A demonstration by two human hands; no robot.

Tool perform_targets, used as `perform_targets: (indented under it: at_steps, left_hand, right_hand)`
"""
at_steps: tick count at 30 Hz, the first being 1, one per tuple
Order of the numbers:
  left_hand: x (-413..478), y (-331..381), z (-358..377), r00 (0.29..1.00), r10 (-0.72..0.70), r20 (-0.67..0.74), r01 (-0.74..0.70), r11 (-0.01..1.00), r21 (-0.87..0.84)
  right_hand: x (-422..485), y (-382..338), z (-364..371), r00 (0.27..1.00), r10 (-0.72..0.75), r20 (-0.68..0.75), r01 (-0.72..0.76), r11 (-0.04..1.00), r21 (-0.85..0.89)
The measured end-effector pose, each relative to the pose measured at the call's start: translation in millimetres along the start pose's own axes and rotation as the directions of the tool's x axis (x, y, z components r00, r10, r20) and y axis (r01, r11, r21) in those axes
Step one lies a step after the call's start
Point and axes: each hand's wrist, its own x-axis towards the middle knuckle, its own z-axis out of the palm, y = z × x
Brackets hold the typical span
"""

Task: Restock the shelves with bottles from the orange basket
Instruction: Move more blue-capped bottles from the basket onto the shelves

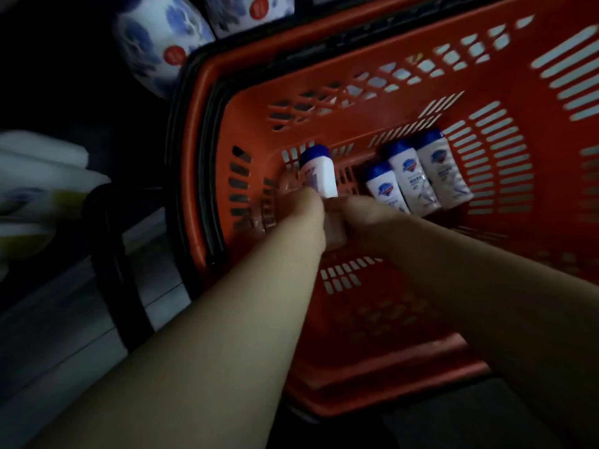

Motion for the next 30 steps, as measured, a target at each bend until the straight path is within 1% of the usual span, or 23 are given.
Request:
perform_targets:
  at_steps: [1,3,6,8,11,12,13,15,18,20,22,25,30]
  left_hand:
    - [-4.2,-0.1,-8.2,0.999,0.021,0.038,-0.021,1.0,0.0]
    - [-27.0,3.4,-32.4,0.988,0.006,0.155,-0.005,1.0,-0.001]
    - [-76.1,14.2,-70.2,0.948,0.05,0.314,-0.031,0.997,-0.066]
    - [-107.0,25.0,-96.2,0.925,0.089,0.37,-0.054,0.993,-0.102]
    - [-148.4,40.7,-131.8,0.882,0.152,0.446,-0.116,0.988,-0.106]
    - [-162.1,44.4,-143.0,0.864,0.166,0.476,-0.134,0.986,-0.1]
    - [-174.5,47.8,-153.9,0.85,0.179,0.496,-0.145,0.984,-0.108]
    - [-197.8,54.5,-175.0,0.831,0.216,0.513,-0.153,0.975,-0.163]
    - [-231.6,65.2,-208.7,0.789,0.252,0.561,-0.142,0.962,-0.232]
    - [-250.5,69.5,-230.5,0.768,0.264,0.583,-0.16,0.962,-0.223]
    - [-266.5,71.7,-251.4,0.75,0.305,0.587,-0.206,0.951,-0.23]
    - [-293.8,71.4,-280.8,0.741,0.348,0.574,-0.255,0.937,-0.239]
    - [-345.7,68.5,-324.2,0.7,0.406,0.588,-0.313,0.914,-0.258]
  right_hand:
    - [-14.3,0.3,1.0,0.998,-0.03,0.059,0.027,0.999,0.045]
    - [-46.7,2.1,4.9,0.984,-0.086,0.157,0.074,0.994,0.08]
    - [-101.5,-0.3,20.2,0.958,-0.199,0.205,0.188,0.979,0.074]
    - [-136.8,0.1,34.8,0.943,-0.284,0.175,0.285,0.958,0.017]
    - [-184.8,6.4,58.3,0.895,-0.437,0.095,0.447,0.878,-0.172]
    - [-200.1,8.4,67.2,0.875,-0.478,0.076,0.484,0.853,-0.196]
    - [-215.3,10.0,76.1,0.86,-0.507,0.058,0.509,0.843,-0.177]
    - [-243.4,11.9,92.4,0.841,-0.54,0.004,0.539,0.839,-0.079]
    - [-280.7,13.3,115.7,0.818,-0.572,-0.053,0.571,0.82,-0.035]
    - [-304.7,16.9,129.4,0.818,-0.575,-0.023,0.575,0.818,0.03]
    - [-329.0,22.2,140.6,0.81,-0.585,0.025,0.581,0.809,0.088]
    - [-368.1,32.5,156.0,0.812,-0.577,0.085,0.559,0.812,0.167]
    - [-430.4,50.8,181.8,0.798,-0.591,0.119,0.571,0.804,0.164]
